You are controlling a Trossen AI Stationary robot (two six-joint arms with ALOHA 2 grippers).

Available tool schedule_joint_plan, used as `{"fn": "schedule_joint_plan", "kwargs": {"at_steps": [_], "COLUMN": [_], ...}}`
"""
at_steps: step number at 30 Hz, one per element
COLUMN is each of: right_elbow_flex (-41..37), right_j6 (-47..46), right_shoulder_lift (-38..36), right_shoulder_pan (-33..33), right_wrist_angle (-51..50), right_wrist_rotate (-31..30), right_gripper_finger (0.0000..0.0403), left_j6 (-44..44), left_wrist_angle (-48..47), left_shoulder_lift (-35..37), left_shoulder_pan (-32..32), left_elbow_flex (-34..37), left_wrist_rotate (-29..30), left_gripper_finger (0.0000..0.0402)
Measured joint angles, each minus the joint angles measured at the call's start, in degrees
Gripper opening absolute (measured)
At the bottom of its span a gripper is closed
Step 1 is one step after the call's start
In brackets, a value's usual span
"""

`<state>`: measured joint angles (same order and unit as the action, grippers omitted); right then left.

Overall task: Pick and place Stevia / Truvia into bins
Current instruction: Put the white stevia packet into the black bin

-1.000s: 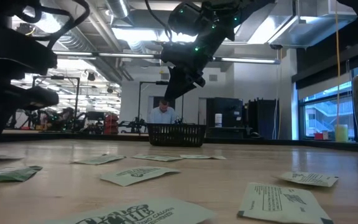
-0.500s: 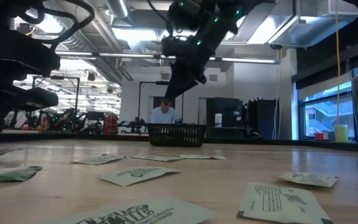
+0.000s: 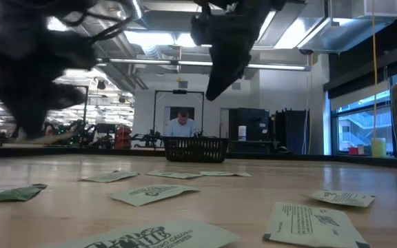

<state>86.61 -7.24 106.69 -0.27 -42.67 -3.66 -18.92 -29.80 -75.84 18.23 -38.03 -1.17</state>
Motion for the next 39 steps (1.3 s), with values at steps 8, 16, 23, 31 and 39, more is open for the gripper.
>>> {"fn": "schedule_joint_plan", "kwargs": {"at_steps": [8, 16, 23, 31, 39], "right_elbow_flex": [-6.95, -15.65, -17.44, -17.44, -17.44], "right_j6": [-3.82, -10.44, -15.0, -18.04, -18.19], "right_shoulder_lift": [-0.84, -3.29, -3.58, -3.58, -3.58], "right_shoulder_pan": [2.76, 6.36, 8.78, 9.52, 9.52], "right_wrist_angle": [2.93, 14.61, 18.79, 18.61, 18.05], "right_wrist_rotate": [1.98, -1.67, -2.19, -2.52, -2.52], "right_gripper_finger": [0.0084, 0.0084, 0.0084, 0.0084, 0.0084], "left_j6": [7.51, 22.67, 28.39, 33.17, 34.52], "left_wrist_angle": [0.91, 6.36, 7.33, 7.33, 7.2], "left_shoulder_lift": [3.98, 0.31, -9.26, -22.27, -29.9], "left_shoulder_pan": [-13.87, -26.85, -35.56, -39.73, -42.27], "left_elbow_flex": [-8.06, -13.84, -19.62, -27.06, -31.27], "left_wrist_rotate": [6.49, 7.63, 6.47, 4.37, 4.57], "left_gripper_finger": [0.0004, 0.0004, 0.0004, 0.0004, 0.0005]}}
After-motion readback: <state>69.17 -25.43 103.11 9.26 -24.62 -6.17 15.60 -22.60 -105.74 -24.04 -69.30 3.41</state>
